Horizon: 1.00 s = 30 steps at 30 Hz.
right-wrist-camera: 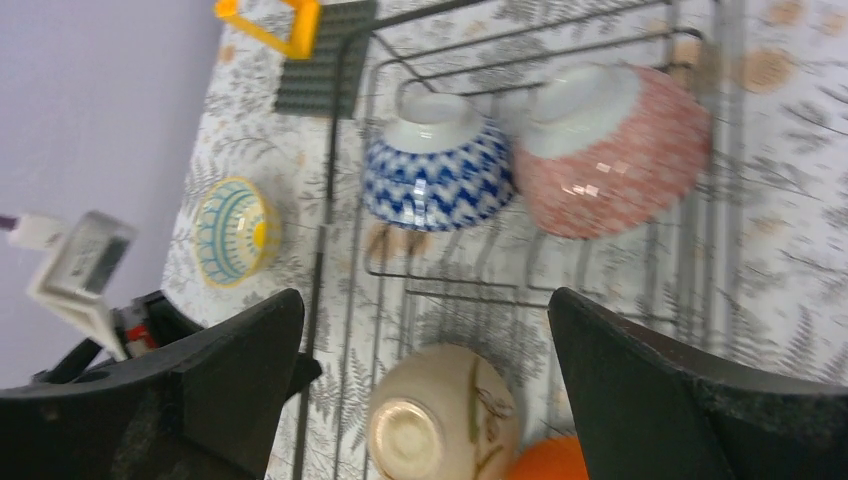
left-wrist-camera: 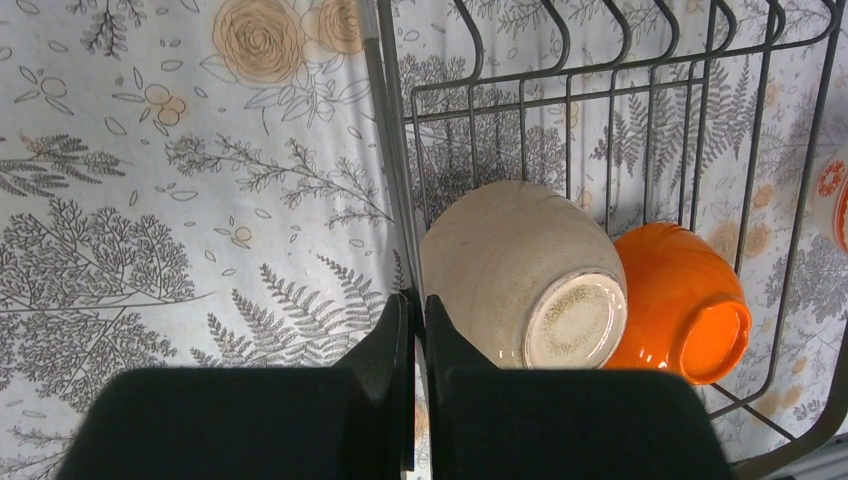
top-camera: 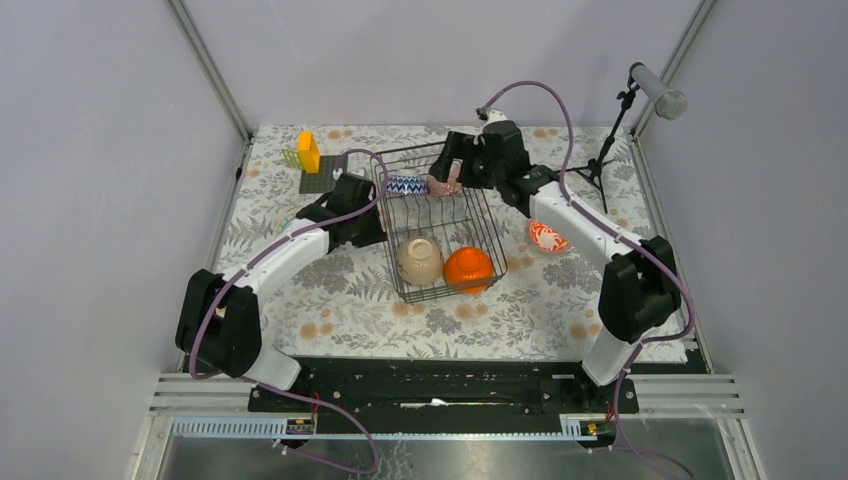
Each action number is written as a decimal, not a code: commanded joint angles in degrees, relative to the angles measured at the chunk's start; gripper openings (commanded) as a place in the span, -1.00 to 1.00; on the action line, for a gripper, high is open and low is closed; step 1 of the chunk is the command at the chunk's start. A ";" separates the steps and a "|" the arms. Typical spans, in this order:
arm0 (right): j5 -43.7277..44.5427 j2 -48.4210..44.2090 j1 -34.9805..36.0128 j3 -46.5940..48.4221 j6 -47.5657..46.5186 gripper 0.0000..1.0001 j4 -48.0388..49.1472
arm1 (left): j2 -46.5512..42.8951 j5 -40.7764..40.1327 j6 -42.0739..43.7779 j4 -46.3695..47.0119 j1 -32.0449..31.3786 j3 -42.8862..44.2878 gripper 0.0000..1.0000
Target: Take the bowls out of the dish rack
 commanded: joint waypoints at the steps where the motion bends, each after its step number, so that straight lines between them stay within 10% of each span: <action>1: 0.49 1.06 4.47 1.43 -6.14 0.99 10.78 | -3.03 6.01 3.26 -0.61 -1.09 0.01 -0.97; 10: -12.08 2.43 4.56 -1.69 -42.75 0.99 14.23 | -4.19 8.33 6.36 -1.63 -1.09 0.80 -0.88; 16: -19.12 5.63 4.61 -1.54 -62.01 0.95 12.66 | -4.96 10.48 7.05 -2.58 -1.09 2.01 -0.34; 23: -19.34 9.54 4.66 1.07 -71.44 0.99 12.44 | -8.96 10.66 6.70 -3.72 -1.03 1.73 0.20; 30: -20.34 13.67 4.70 6.32 -79.18 0.99 7.77 | -14.29 18.10 2.03 -0.67 4.97 -2.41 0.32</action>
